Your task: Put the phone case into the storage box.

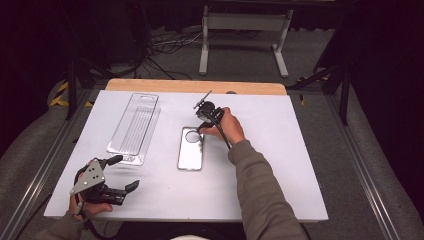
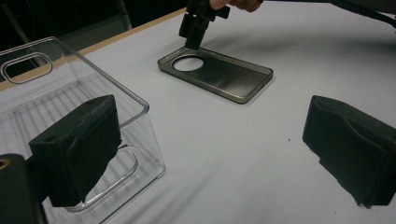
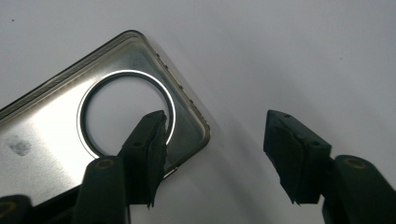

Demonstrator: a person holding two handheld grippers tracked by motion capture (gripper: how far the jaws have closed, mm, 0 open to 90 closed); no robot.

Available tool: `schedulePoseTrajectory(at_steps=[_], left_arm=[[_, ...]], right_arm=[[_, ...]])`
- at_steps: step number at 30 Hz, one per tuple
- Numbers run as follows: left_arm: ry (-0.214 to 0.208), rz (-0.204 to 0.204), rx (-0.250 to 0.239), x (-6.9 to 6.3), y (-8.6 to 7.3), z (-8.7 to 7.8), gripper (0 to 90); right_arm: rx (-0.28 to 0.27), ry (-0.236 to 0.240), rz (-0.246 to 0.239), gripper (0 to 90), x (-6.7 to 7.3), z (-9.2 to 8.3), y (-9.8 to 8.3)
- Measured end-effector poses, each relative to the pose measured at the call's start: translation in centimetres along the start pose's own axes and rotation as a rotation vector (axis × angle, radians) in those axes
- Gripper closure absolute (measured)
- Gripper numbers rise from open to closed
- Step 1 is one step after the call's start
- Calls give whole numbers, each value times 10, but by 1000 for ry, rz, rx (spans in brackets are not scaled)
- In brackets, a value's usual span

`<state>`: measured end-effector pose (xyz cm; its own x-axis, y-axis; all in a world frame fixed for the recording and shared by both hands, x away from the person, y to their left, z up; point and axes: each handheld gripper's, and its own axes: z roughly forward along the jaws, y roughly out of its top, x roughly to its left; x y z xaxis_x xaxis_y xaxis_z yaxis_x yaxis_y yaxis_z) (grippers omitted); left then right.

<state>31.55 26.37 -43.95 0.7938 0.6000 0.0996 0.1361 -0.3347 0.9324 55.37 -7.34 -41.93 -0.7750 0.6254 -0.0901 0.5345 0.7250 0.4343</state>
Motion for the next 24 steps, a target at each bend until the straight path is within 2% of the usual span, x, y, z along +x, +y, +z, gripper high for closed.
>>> schedulePoseTrajectory(at_steps=[3,8,10,13,14,16,24], left_arm=[[-4,-1,8,0,-1,1,51],[-3,0,10,0,-1,1,52],[-4,1,13,0,-1,1,53],[-4,4,11,-1,-1,1,56],[-4,4,11,-1,-1,1,57],[-6,0,13,-1,-1,2,56],[-2,-2,33,0,-2,3,61]], right_arm=[[31,-3,-5,455,0,5,0],[33,28,-2,553,-3,6,1],[47,39,-21,609,-3,6,2],[68,54,-26,698,-3,7,5],[68,54,-26,698,-3,7,5],[76,73,-39,780,-2,7,7],[82,34,-28,825,2,8,9]])
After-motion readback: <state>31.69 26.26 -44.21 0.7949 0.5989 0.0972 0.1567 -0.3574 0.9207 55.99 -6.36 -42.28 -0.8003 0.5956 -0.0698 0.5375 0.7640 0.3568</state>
